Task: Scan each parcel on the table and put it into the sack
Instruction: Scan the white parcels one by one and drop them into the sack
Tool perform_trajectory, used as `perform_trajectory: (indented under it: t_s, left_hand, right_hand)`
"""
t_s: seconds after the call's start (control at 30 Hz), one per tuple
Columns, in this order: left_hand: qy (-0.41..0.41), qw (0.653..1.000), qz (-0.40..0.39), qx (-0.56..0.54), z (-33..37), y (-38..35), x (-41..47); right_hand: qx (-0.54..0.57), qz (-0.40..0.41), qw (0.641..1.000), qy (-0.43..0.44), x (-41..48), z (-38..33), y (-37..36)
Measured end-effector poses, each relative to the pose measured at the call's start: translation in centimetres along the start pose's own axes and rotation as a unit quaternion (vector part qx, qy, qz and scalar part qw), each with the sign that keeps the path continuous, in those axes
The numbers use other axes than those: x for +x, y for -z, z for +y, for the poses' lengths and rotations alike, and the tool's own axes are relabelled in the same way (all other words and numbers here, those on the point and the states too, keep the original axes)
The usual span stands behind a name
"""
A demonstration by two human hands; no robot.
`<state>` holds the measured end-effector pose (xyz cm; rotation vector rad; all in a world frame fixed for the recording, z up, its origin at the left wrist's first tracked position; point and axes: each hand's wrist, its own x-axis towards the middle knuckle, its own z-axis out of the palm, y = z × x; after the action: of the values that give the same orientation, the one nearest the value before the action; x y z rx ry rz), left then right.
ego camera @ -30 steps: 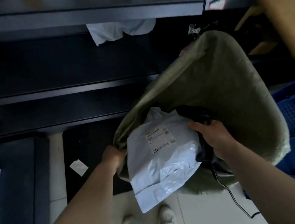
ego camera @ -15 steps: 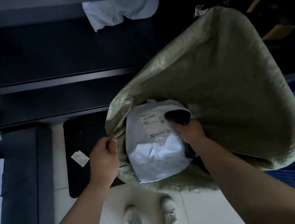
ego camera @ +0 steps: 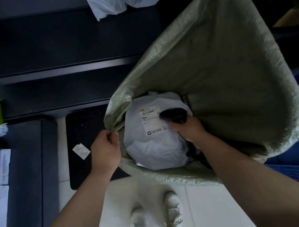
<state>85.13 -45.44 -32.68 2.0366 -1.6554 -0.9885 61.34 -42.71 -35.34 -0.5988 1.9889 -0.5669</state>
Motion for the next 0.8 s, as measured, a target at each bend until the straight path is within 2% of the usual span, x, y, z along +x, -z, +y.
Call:
perform_trajectory:
  t_s: [0.17,0.3,0.4,0.5,0.63,0.73,0.8]
  left_hand:
    - [0.025,0.998,-0.056,0.021,-0.5,1.0,-1.0]
    - [0.054,0.990,-0.134,0.000,0.7,3.3,-3.7]
    - [0.021,0.985,-0.170,-0.006,3.2,5.9,-6.9]
    - [-0.046,0.979,-0.199,-0.006,7.8,8.3,-10.7]
    - [-0.192,0.954,-0.223,0.063,15.9,10.7,-16.6]
    - [-0.298,0.916,-0.238,0.121,22.5,11.4,-21.7]
    - [-0.395,0.872,-0.217,0.190,27.0,11.3,-25.3]
  right_hand:
    - [0.013,0.002,0.998,0.059,-4.3,-1.2,1.6]
    - [-0.030,0.027,0.995,0.089,-10.6,-3.0,4.7]
    - [-0.024,0.044,0.994,0.102,-17.1,-3.8,8.0]
    - [-0.042,0.083,0.989,0.115,-24.3,-3.7,12.2]
    - [-0.033,0.126,0.984,0.122,-33.2,-2.4,19.1]
    - [-0.014,0.170,0.979,0.115,-39.0,-0.3,24.7]
    - [-0.005,0.202,0.974,0.105,-42.4,1.5,28.6]
